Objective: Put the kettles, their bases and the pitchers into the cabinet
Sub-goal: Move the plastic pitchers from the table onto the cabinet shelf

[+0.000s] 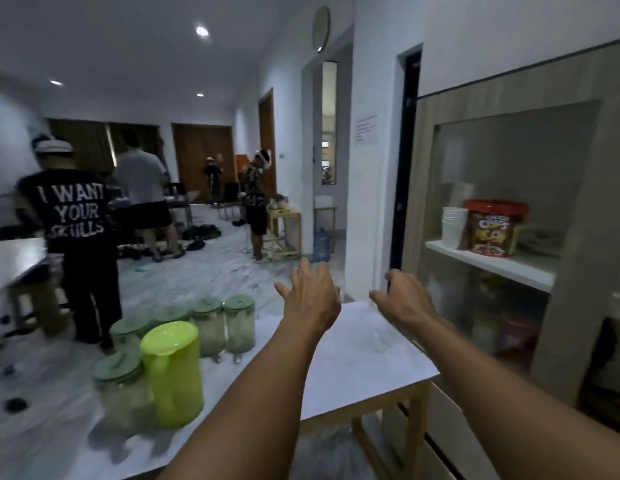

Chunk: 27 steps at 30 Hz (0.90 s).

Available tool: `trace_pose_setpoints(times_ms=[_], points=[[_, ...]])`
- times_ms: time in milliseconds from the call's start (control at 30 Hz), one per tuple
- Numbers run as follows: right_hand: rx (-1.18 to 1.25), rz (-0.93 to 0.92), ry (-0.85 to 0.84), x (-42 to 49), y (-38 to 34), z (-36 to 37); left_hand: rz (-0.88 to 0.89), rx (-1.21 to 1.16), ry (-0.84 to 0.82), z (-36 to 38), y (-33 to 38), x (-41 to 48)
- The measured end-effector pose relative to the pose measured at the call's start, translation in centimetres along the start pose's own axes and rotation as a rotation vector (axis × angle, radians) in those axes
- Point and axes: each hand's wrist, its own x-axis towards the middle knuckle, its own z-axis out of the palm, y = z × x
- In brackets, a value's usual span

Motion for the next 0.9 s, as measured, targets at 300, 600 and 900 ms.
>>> trace_pose_setpoints(times_ms=[300, 600, 900], points=[[0.117, -0.104, -0.330, -4.5, -17.3, 19.5, -0.361, 0.051, 0.018, -4.4, -25.8, -2.2], [0.278, 0.041, -0.545, -7.2, -25.4, 34.4, -0.959, -0.372, 0.040, -0.2, -39.8, -4.4], [0.517, 0.401, -0.635, -5.0, -25.6, 42.6, -1.134, -0.743, 0.001, 6.6, -44.2, -2.3]])
